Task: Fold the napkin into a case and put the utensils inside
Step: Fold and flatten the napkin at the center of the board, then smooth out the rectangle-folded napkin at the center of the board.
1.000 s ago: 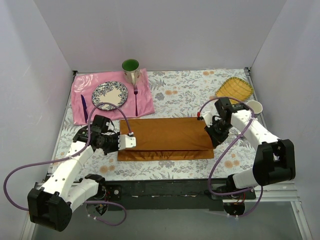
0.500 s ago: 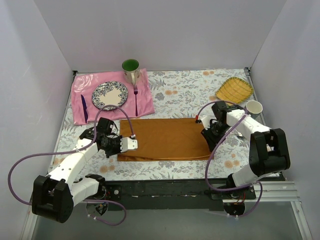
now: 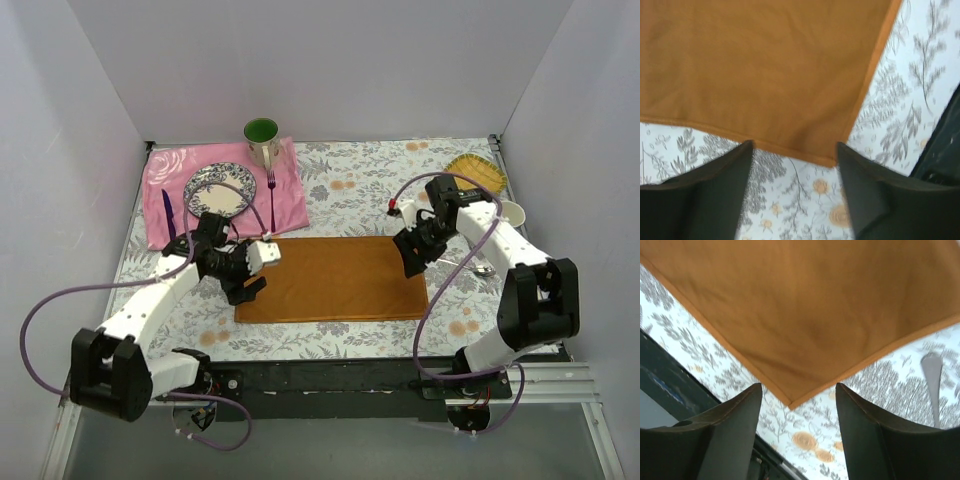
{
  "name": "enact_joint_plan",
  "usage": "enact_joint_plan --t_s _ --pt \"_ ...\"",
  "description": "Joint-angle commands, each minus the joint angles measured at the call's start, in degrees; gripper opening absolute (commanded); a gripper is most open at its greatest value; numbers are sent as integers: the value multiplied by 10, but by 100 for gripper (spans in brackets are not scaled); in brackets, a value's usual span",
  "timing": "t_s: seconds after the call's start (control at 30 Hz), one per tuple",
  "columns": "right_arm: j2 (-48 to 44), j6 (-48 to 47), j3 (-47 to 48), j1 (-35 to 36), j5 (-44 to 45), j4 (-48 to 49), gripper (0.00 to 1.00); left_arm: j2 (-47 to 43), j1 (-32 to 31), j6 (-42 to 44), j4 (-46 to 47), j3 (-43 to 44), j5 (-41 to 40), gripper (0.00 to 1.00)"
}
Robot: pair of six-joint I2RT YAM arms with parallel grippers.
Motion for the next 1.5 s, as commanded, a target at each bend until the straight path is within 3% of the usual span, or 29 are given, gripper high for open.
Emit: enact_joint_plan --t_s 0.0,0.03,0.1,0.17,0.23,0.33,0.5,0.63,0.83,0.87,0.93,0.97,1.0,1.03,1.07,1.1,1.13,1.23,1.47 --pt "52 48 70 -3 -80 48 74 55 11 -198 120 79 99 98" --pt "57 55 81 -4 -94 66 84 48 16 -286 145 87 116 98" --pt "56 76 100 -4 -129 91 99 33 30 -376 238 89 146 98" --pt "54 92 106 -4 -169 139 99 1 30 -566 342 52 97 98" --pt "69 128 108 -4 -198 169 99 -3 30 -660 419 32 53 98" --pt "123 170 120 4 -243 201 99 31 30 -674 475 21 86 98" --pt "180 188 129 14 -225 216 99 139 34 -658 449 36 153 98" --pt "202 178 110 15 -205 217 99 168 39 -662 460 9 166 98" --pt "188 136 80 15 -201 167 94 165 100 -700 489 -26 194 98" --pt "177 108 74 15 -198 152 92 160 122 -687 468 -27 207 98" --pt "138 80 57 17 -187 118 81 141 130 -564 412 -3 235 96" --pt "123 47 37 19 -167 109 75 135 130 -492 318 13 239 92" --pt "94 31 27 23 -153 103 59 128 130 -422 269 26 242 89" --pt "79 18 11 33 -136 98 53 115 130 -265 221 48 239 78" --pt "67 10 -5 40 -102 99 49 112 130 -196 124 53 228 73" --pt "52 -2 -33 48 -86 99 42 107 130 -125 86 55 218 70" --pt "49 -6 -45 64 -68 100 39 102 130 -48 56 52 192 60" --pt "60 -5 -73 82 -7 101 35 79 128 13 -10 25 154 47" --pt "100 -5 -85 82 75 143 29 26 73 23 25 -36 112 40"
